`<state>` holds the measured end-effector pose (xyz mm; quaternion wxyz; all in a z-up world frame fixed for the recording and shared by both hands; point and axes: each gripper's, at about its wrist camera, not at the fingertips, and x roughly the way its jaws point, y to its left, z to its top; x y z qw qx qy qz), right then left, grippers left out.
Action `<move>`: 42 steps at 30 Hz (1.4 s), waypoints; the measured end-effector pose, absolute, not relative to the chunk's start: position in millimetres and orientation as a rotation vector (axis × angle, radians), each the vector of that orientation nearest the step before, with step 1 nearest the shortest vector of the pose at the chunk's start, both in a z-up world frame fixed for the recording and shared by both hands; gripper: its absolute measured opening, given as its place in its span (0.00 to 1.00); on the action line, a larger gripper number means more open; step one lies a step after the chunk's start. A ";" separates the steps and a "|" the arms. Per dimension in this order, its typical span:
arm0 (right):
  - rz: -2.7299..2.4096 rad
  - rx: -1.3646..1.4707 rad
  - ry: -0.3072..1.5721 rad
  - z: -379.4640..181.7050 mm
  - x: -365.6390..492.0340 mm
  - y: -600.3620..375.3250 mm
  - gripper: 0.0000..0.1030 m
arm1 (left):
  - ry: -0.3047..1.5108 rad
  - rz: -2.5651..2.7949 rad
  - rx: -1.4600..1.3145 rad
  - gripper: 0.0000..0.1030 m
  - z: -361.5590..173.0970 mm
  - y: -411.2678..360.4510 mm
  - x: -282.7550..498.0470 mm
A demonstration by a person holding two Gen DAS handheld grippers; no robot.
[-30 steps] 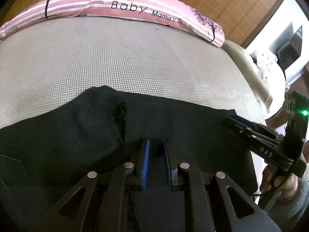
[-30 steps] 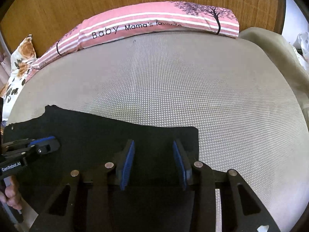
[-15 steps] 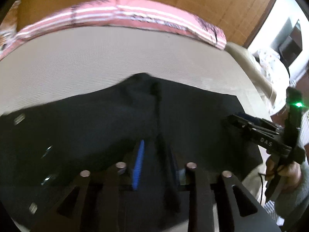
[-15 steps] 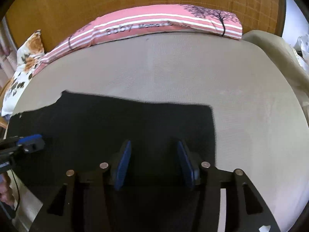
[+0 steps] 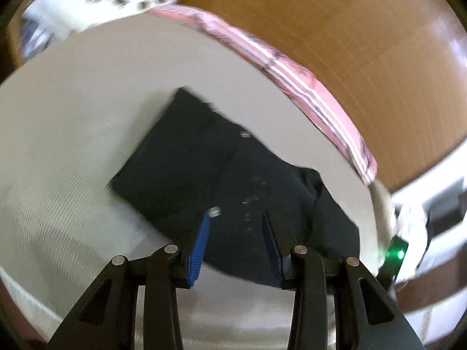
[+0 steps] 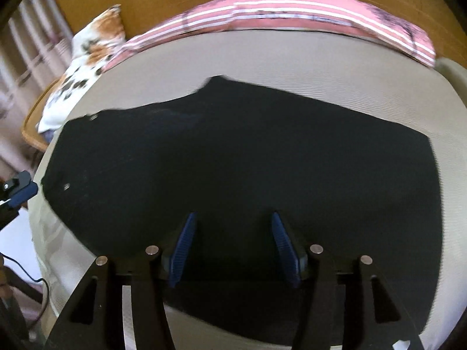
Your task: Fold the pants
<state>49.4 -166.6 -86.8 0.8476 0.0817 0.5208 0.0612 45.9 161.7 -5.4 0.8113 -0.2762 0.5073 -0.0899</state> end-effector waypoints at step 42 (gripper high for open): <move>0.190 0.262 1.124 -70.0 52.3 -132.5 0.54 | 1.040 -0.148 -1.083 0.55 -92.6 244.5 63.7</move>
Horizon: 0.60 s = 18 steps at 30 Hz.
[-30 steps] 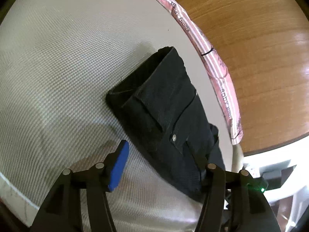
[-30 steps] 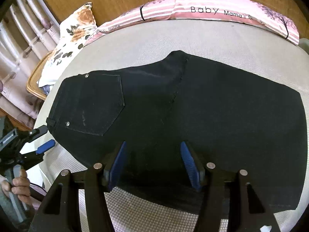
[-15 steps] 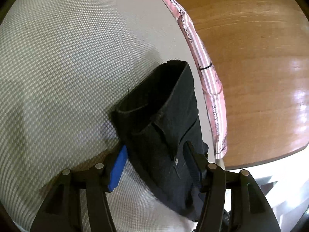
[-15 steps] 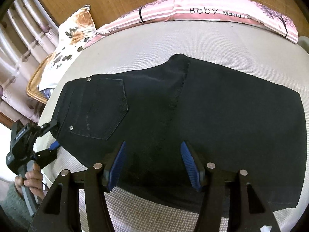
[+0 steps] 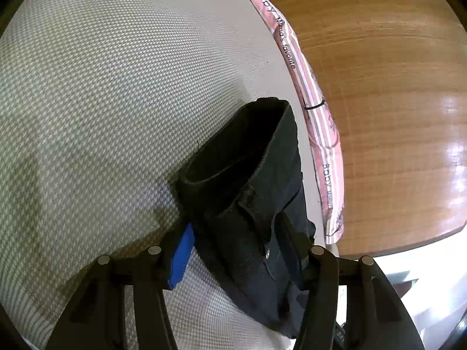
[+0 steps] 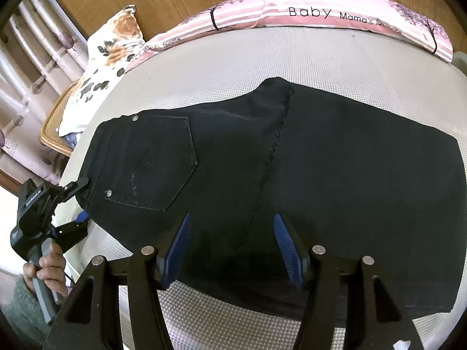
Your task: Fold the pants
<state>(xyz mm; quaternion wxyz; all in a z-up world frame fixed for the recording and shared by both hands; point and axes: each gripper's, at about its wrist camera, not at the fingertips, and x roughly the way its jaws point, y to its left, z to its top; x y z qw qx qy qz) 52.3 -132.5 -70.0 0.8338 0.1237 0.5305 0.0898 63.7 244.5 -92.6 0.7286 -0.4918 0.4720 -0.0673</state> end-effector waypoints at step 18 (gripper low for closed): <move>0.096 0.373 1.007 -37.7 36.5 -186.0 0.54 | 0.949 -0.205 -0.630 0.22 19.0 156.0 101.4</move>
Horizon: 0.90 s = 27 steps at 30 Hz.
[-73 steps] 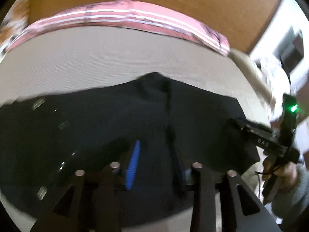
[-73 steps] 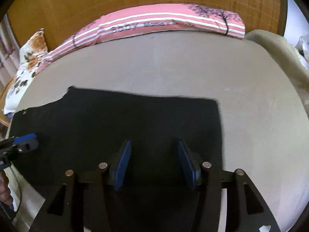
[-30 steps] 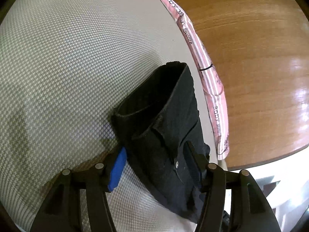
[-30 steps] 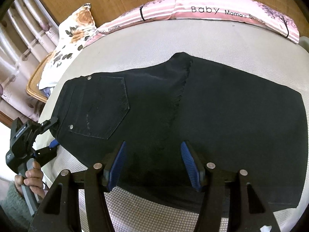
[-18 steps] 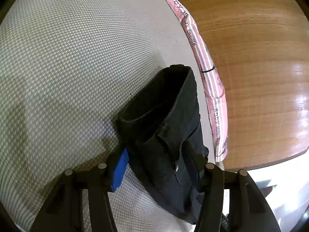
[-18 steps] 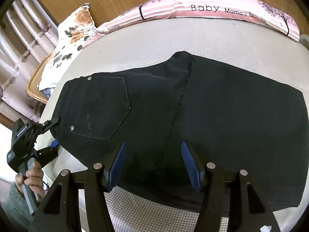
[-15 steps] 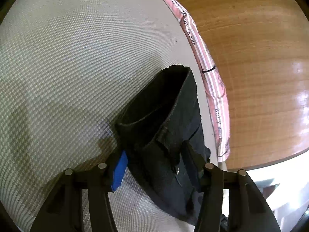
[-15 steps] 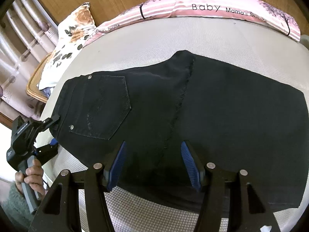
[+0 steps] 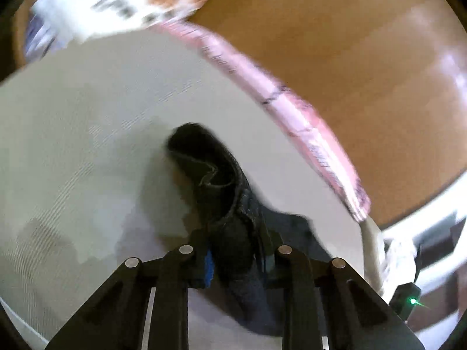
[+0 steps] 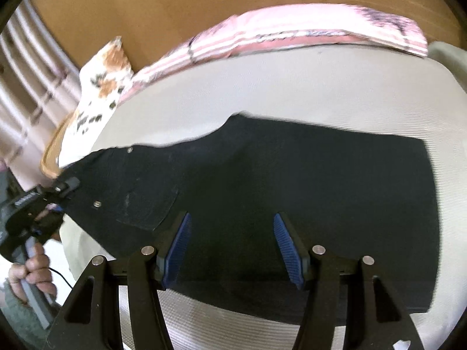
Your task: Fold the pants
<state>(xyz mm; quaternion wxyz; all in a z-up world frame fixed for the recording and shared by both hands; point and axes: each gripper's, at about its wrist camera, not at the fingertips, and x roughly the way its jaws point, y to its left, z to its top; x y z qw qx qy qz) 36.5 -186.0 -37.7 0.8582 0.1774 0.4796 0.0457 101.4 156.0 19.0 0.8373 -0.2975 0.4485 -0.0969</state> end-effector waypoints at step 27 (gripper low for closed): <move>0.029 0.852 0.954 -69.9 -14.4 -381.9 0.59 | 1.097 -0.850 0.242 0.37 -25.5 -223.8 42.7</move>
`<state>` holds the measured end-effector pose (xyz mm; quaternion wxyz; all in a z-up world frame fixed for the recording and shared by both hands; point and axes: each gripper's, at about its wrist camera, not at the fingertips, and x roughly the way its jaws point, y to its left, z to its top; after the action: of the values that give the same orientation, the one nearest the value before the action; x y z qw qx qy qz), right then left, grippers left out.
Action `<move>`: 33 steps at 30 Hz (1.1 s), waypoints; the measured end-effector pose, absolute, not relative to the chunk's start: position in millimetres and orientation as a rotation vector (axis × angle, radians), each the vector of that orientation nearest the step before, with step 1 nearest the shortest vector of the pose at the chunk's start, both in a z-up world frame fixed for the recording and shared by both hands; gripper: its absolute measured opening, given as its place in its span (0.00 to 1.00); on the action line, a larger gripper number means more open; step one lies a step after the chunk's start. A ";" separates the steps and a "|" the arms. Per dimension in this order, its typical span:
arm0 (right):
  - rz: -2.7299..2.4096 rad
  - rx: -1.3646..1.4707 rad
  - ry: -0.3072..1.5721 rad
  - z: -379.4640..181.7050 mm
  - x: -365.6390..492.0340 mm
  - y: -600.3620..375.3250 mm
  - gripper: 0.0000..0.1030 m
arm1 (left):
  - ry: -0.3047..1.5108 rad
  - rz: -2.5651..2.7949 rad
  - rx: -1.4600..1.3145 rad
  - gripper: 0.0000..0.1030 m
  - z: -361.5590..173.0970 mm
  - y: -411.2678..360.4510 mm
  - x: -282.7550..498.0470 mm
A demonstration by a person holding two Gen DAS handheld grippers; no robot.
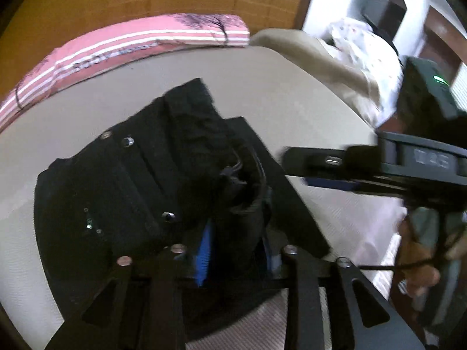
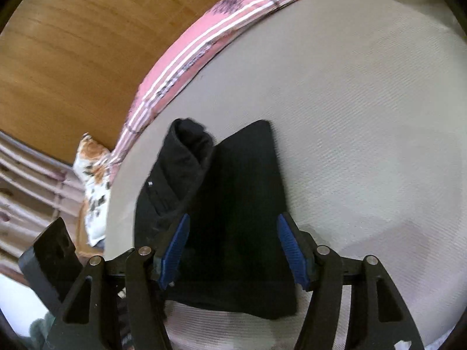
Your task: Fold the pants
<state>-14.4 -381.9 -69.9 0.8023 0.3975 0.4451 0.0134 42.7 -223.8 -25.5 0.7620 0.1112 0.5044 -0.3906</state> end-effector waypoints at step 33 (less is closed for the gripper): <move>0.190 0.867 0.872 -43.6 30.9 -377.6 0.10 | 1.056 -0.642 -0.008 0.57 -20.9 -87.5 108.5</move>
<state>30.9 -377.6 -43.6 0.8128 0.4059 0.4083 0.0890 108.5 -87.5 -20.9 0.8151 -0.0037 0.4948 -0.3011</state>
